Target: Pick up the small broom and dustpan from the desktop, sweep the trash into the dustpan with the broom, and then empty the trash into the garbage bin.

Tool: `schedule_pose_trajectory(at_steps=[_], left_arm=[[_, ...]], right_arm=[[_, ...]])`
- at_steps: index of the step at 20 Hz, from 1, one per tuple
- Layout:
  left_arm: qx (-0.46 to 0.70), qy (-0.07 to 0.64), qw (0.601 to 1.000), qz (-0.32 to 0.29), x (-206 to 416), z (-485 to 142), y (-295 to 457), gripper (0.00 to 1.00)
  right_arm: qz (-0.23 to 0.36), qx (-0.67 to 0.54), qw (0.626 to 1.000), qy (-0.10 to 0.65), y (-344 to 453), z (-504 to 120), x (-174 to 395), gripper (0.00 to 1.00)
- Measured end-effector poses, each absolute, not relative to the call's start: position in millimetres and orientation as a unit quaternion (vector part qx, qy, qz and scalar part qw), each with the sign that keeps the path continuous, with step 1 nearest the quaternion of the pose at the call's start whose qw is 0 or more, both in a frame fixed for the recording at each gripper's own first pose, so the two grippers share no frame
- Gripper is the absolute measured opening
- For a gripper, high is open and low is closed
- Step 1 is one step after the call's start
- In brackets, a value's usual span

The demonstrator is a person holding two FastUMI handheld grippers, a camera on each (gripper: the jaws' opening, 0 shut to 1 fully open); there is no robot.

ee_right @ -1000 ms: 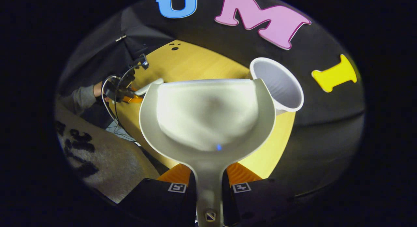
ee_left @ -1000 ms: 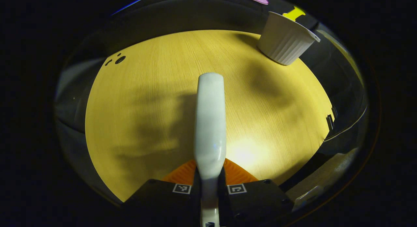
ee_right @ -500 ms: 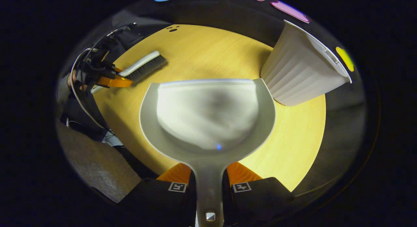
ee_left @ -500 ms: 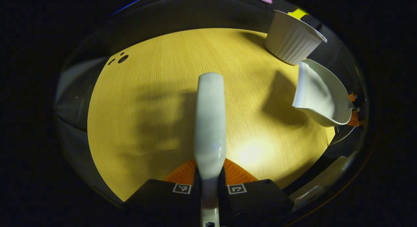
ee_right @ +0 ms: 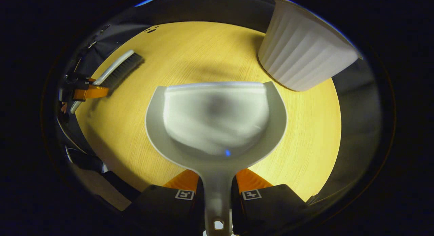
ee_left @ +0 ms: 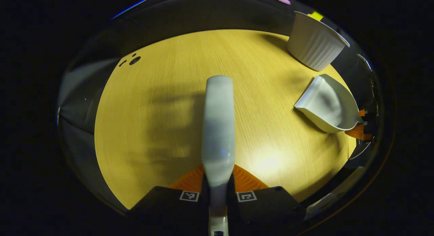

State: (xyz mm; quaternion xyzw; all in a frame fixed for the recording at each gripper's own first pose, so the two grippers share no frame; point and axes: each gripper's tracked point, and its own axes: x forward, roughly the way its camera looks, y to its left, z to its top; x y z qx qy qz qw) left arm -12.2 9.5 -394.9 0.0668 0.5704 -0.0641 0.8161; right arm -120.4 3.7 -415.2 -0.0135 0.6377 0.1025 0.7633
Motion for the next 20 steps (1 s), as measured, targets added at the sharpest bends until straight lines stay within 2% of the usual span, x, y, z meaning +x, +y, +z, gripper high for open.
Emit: schedule_pose_trajectory(at_steps=[1,3,8,11,15,16,18,19,20], left_arm=[[0.067,0.57,0.816,-0.06,-12.3,-395.0,7.9,0.26],[0.068,0.57,0.817,-0.054,-12.2,-396.8,8.3,0.26],[0.075,0.574,0.814,-0.053,-12.7,-402.2,8.7,0.27],[0.065,0.575,0.814,-0.055,-11.0,-399.6,8.4,0.28],[0.075,0.572,0.816,-0.049,-11.2,-398.0,8.7,0.33],[0.078,0.572,0.815,-0.046,-13.5,-396.4,8.1,0.29],[0.082,0.571,0.816,-0.043,-15.2,-392.3,9.4,0.33],[0.083,0.57,0.817,-0.041,-16.5,-390.2,10.2,0.29],[0.083,0.569,0.817,-0.041,-18.5,-387.4,10.3,0.33]], right_arm=[[0.1,-0.003,0.765,0.636,5.4,-416.1,-120.5,0.39],[0.096,0.012,0.765,0.637,6.0,-420.4,-123.8,0.36],[0.093,0.023,0.768,0.633,8.3,-428.0,-128.5,0.39],[0.093,0.016,0.765,0.637,6.4,-431.2,-132.7,0.38],[0.097,0.007,0.76,0.642,7.2,-431.1,-137.8,0.39],[0.099,0.006,0.759,0.644,7.6,-431.4,-137.2,0.38],[0.101,0.006,0.756,0.646,7.5,-429.6,-138.8,0.43],[0.101,0.006,0.756,0.646,7.2,-426.9,-139.3,0.42],[0.103,0.009,0.756,0.646,7.5,-422.3,-140.2,0.44]])
